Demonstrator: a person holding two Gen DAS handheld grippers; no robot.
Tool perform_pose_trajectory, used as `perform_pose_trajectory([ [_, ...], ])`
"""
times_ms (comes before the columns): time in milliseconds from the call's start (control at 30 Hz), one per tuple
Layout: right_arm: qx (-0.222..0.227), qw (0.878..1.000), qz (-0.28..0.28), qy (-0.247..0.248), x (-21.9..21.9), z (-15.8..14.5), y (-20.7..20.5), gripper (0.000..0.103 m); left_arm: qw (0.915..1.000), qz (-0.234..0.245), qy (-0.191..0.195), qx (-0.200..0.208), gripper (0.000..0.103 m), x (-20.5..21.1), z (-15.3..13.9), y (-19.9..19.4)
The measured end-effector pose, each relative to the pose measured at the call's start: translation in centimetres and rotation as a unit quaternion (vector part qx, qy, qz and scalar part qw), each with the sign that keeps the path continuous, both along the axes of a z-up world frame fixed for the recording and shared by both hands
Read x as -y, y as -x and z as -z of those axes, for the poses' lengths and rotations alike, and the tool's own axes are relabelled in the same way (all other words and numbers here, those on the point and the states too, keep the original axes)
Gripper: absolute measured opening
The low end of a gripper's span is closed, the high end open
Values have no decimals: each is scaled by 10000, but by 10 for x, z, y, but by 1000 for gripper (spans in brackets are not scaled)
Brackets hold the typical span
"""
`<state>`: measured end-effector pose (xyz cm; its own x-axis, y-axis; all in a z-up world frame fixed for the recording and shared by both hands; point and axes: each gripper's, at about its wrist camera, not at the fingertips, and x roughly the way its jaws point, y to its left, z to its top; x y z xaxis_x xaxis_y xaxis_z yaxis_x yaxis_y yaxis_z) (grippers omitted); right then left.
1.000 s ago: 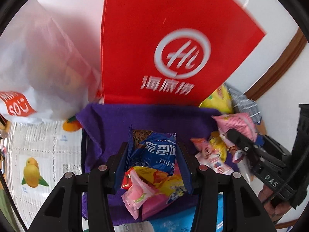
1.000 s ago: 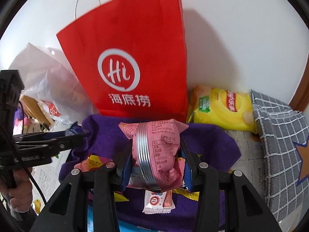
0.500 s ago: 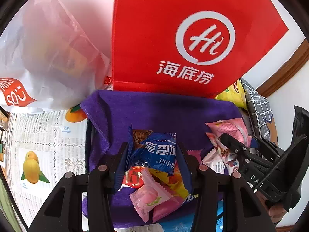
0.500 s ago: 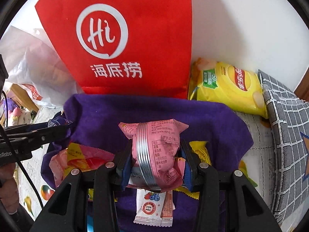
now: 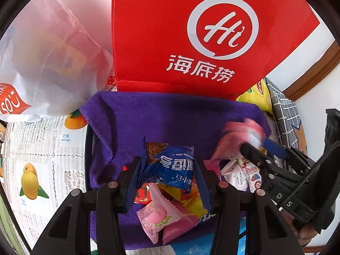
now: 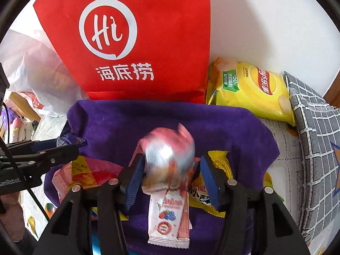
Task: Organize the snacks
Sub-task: 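Open both tools to drop the packets onto the purple towel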
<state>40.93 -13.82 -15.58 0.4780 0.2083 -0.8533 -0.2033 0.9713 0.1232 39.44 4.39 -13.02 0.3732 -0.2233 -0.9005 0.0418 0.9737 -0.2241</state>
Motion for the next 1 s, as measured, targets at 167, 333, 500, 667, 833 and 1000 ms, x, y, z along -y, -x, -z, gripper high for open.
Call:
perform_pose_trajectory([
  [167,186,9998,1,-101,4,-15,5,62,10000,-38,-35,-18,48,2,4,-2],
  [333,378,9991,62,-205,9,-29,10,65,10000,-5,-29,-23,48,2,4,-1],
  [500,457,9984,83,-320,14,-38,13,66,9999,-20,-145,-27,48,7,9,-2],
  [667,480,9983,150,-301,18,-38,14,66,9998,63,-162,-56,49,14,11,-2],
  [833,498,9981,187,-305,19,-39,14,66,9998,94,-138,-82,51,19,13,-2],
  [1000,454,9979,142,-447,20,-38,15,66,9995,143,-270,-49,59,23,14,-1],
])
